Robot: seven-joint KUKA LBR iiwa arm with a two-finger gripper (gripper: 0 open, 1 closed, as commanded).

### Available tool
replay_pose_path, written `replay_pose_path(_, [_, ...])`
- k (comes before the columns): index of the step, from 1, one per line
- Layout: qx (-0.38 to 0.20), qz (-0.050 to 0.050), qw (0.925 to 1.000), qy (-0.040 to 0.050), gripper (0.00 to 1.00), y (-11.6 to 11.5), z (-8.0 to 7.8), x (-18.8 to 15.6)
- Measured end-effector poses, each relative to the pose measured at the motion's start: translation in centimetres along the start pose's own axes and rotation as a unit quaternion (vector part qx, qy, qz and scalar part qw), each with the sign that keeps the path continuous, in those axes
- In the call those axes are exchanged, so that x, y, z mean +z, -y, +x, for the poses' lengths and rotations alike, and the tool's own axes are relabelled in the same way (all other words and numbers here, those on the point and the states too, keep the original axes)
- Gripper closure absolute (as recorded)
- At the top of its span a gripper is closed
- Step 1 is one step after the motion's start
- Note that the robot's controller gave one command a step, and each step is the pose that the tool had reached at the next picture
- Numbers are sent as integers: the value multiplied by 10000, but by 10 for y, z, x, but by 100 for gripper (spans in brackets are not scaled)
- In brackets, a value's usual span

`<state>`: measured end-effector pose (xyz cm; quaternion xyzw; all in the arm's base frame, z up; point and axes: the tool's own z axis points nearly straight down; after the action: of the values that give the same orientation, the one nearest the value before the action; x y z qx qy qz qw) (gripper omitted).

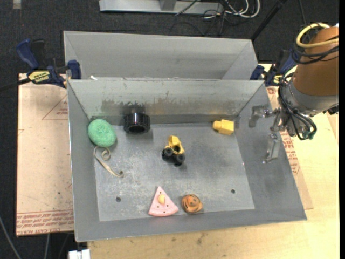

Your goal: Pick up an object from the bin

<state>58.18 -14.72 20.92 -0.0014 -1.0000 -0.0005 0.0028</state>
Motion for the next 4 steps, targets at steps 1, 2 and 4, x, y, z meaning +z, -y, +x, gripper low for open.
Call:
replay_pose_path(1, [-16, 6, 10000, 40, 0, -1, -2, -5])
replay_pose_path(2, [532, 1, 9986, 69, 0, -8, -42, 67])
replay_pose_path(4, [232, 5, 9997, 49, 0, -20, -75, 85])
